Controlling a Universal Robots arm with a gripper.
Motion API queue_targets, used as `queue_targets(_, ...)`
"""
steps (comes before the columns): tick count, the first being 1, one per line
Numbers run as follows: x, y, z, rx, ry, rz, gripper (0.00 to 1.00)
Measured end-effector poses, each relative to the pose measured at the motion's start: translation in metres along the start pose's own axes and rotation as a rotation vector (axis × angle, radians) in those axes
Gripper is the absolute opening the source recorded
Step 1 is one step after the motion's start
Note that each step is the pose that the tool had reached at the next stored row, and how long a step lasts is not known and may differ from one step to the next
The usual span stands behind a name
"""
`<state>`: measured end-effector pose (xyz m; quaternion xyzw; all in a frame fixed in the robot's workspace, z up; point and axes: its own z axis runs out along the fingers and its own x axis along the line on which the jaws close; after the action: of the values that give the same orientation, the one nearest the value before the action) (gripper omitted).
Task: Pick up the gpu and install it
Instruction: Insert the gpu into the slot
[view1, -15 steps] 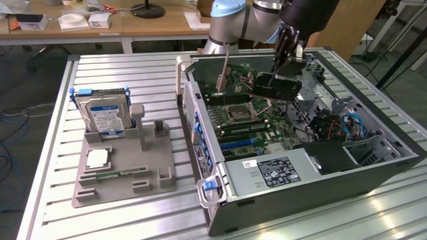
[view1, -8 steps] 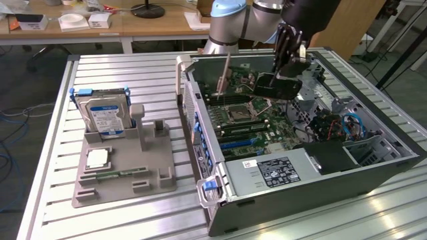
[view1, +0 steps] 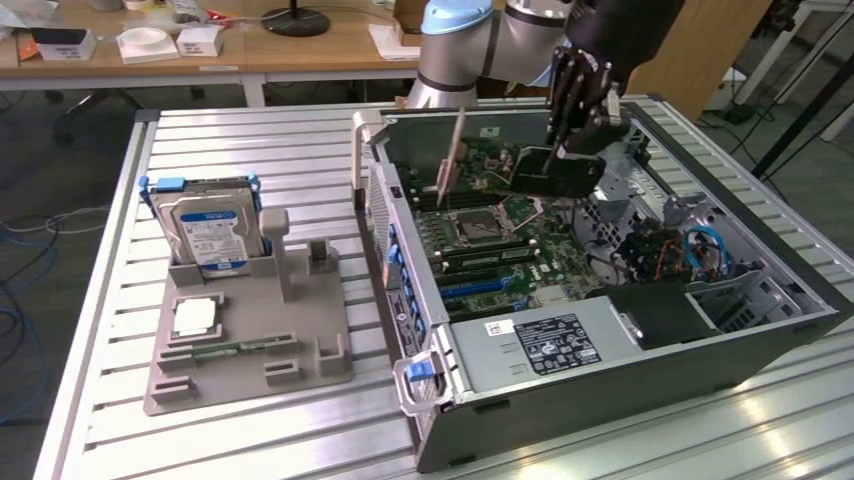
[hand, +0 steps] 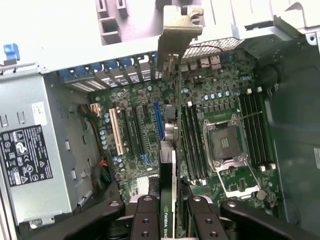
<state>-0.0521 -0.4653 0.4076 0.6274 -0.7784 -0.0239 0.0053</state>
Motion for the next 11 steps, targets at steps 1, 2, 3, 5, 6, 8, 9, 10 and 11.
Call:
queue_targets(1,-0.0001,-0.0004,0.0000,-0.0002,0.0005,-0.011,0.26)
queue_targets(2,-0.0002,-0.0008,0.0000,-0.0004,0.0009,-0.021,0.26)
queue_targets(3,-0.0003,-0.0012,0.0000,-0.0007,0.0013,-0.031,0.26)
queue_targets(5,-0.0004,-0.0019,-0.0001,-0.0011,0.0022,-0.051,0.26)
queue_targets(6,-0.0005,-0.0022,-0.0001,-0.0013,0.0026,-0.061,0.26)
queue_targets(8,-0.0006,-0.0029,-0.0001,-0.0018,0.0036,-0.082,0.26)
queue_targets(9,-0.0007,-0.0032,-0.0001,-0.0020,0.0040,-0.092,0.26)
queue_targets(10,-0.0008,-0.0035,-0.0001,-0.0022,0.0045,-0.102,0.26)
queue_targets(11,-0.0008,-0.0037,-0.0001,-0.0025,0.0050,-0.113,0.26)
